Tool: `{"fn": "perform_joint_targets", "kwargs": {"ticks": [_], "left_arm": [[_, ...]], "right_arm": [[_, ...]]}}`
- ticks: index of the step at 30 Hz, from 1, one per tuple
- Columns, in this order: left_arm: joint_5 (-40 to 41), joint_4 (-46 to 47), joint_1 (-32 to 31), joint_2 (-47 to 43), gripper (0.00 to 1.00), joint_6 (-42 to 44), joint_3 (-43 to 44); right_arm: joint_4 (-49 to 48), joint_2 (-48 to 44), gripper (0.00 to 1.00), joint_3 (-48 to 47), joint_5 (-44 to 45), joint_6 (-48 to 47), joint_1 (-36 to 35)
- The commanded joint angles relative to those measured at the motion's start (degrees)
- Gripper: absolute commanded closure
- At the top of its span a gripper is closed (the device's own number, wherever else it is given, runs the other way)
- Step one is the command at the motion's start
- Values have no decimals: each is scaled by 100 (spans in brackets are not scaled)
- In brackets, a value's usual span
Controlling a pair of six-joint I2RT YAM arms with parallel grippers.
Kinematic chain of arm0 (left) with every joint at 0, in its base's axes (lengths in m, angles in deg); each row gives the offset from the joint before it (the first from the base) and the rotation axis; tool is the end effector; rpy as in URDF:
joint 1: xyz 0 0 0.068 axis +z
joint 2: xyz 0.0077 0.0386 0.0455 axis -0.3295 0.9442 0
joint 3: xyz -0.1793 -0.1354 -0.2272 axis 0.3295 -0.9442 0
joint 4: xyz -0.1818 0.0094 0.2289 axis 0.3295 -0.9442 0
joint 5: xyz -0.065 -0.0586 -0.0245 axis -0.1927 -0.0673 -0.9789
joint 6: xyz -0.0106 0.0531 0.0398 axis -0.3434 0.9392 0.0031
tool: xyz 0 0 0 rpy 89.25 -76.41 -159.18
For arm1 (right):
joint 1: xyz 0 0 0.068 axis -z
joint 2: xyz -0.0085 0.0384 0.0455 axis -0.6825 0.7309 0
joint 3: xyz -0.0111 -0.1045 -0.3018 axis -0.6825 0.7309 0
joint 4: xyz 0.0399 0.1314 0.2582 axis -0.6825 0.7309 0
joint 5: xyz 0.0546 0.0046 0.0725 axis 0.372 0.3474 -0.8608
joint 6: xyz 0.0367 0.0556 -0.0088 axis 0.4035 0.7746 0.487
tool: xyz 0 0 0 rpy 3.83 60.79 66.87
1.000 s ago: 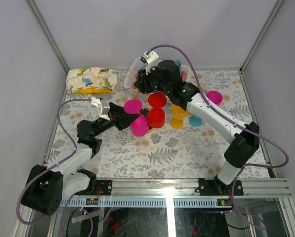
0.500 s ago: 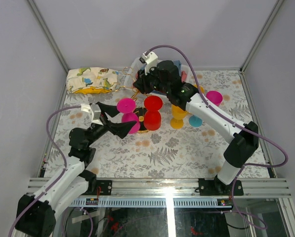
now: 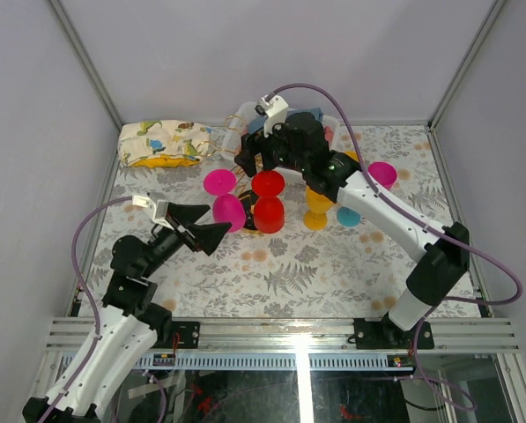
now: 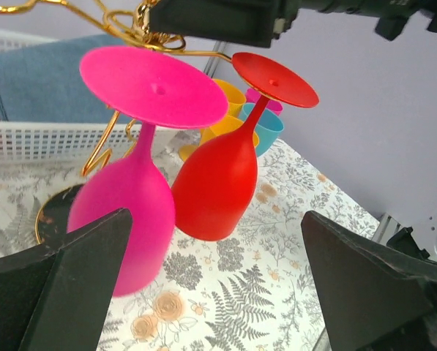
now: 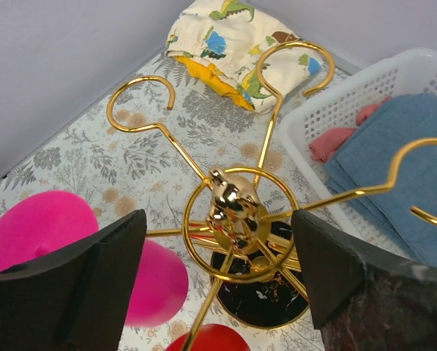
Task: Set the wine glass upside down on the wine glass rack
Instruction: Turn the wine glass upside down at the wine rack.
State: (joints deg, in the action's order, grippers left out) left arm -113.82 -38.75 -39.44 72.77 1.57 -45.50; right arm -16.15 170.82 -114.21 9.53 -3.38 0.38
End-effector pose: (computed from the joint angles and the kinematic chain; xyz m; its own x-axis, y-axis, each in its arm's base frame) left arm 0.1250 -0.0698 0.3143 -0.1149 -0.3483 -0.9303 0.7125 0.6237 -0.3215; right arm 0.3310 0.3144 0.4452 -0.2379 -0.0196 -0.9711 -0.7379 0.6537 0.1676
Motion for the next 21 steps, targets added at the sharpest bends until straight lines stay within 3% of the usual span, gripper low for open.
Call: {"fn": "perform_joint_targets", "kwargs": {"ticks": [1, 6, 13, 21], "left_arm": [[187, -1227, -18, -230, 0, -62, 463], [633, -2234, -22, -375, 0, 196, 984], [1410, -3312, -20, -480, 0, 689, 1738], [1579, -3659, -20, -452, 0, 986, 1908]], "right_arm": [[-203, -460, 11, 84, 459, 302, -15], [-256, -479, 7, 18, 1310, 367, -359], [-114, -233, 7, -377, 3475, 694, -832], [-56, 462, 12, -1031, 4709, 681, -1205]]}}
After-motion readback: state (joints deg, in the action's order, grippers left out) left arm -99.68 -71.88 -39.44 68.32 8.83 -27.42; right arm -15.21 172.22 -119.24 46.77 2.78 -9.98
